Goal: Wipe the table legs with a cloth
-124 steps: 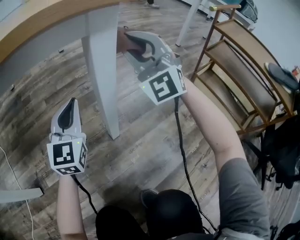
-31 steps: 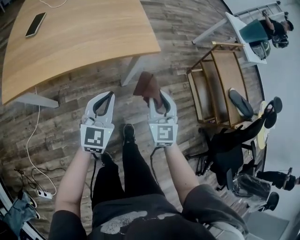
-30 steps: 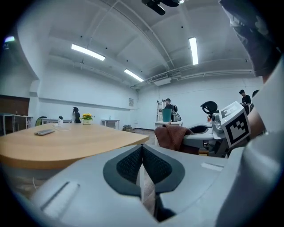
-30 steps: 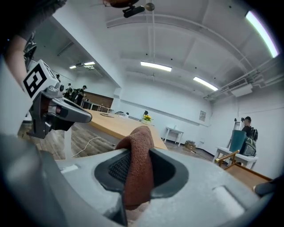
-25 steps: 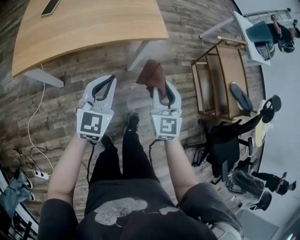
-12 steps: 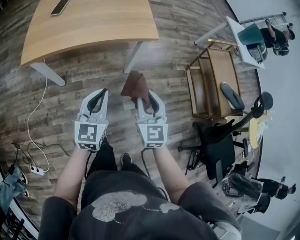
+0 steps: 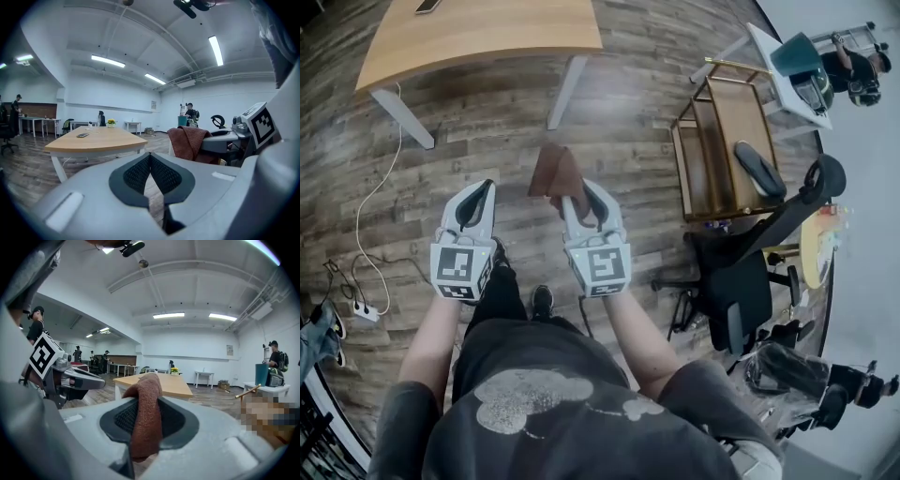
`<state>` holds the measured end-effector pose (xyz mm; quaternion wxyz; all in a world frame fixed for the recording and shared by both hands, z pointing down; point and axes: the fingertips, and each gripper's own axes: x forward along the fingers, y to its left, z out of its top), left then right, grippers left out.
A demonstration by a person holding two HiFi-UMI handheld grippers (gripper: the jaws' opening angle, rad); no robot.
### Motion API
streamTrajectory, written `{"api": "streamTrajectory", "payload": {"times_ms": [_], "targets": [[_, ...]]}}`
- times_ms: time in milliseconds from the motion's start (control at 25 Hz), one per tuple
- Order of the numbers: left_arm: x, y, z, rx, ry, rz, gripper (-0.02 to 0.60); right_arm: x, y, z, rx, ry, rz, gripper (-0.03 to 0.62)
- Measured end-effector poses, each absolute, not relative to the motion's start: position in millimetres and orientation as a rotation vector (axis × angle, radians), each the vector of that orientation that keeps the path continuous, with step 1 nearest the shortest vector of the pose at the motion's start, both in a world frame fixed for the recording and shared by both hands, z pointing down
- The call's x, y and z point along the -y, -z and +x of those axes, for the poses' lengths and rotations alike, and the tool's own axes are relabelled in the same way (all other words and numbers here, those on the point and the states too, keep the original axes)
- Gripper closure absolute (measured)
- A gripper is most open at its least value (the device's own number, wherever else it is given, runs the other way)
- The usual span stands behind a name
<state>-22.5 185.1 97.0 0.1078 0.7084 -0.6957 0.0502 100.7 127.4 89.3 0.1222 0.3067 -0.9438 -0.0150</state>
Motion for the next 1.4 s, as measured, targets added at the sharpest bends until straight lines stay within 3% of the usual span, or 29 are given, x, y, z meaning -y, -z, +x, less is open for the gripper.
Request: {"api": "streamTrajectory", "payload": {"times_ms": [520, 1400], "targets": [[-278.6, -73.6, 34.6, 2.195, -0.116, 1.946, 0.561, -188.5, -111.8, 167.0, 2.724, -0.085, 0.789, 0.508], [-316.8, -80.2, 58.0, 2.158, -0.091, 1.946, 0.561, -236.9, -109.8, 141.1, 2.71, -0.068, 0.702, 0.514]]}}
